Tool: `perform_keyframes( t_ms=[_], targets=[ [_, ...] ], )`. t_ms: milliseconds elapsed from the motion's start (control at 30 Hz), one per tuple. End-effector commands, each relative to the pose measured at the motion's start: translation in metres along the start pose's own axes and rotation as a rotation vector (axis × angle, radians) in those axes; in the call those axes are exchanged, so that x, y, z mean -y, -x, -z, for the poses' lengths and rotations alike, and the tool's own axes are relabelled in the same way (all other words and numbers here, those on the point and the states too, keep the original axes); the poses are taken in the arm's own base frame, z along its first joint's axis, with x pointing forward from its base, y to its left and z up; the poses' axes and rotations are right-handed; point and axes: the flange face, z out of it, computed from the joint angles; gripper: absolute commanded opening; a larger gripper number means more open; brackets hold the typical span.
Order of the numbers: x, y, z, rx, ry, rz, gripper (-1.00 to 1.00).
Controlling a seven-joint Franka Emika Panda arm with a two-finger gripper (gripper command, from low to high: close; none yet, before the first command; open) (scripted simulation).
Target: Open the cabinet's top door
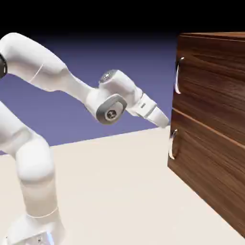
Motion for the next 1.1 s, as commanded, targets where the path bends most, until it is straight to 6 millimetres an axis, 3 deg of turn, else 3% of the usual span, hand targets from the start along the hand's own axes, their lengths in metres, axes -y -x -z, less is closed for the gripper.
perform_keyframes(
  t_ms=[0,233,500,800,1067],
  targets=[
    [0.003,-0.006,0.004,-0.015,-0.008,-0.007,0.0],
    [0.02,-0.041,0.036,-0.116,-0.071,-0.048,0.0],
    [0.041,-0.065,0.07,-0.222,-0.148,-0.076,0.0],
    [0.069,-0.071,0.095,-0.328,-0.237,-0.085,0.0],
    [0.096,-0.063,0.102,-0.406,-0.311,-0.077,0.0]
  ],
)
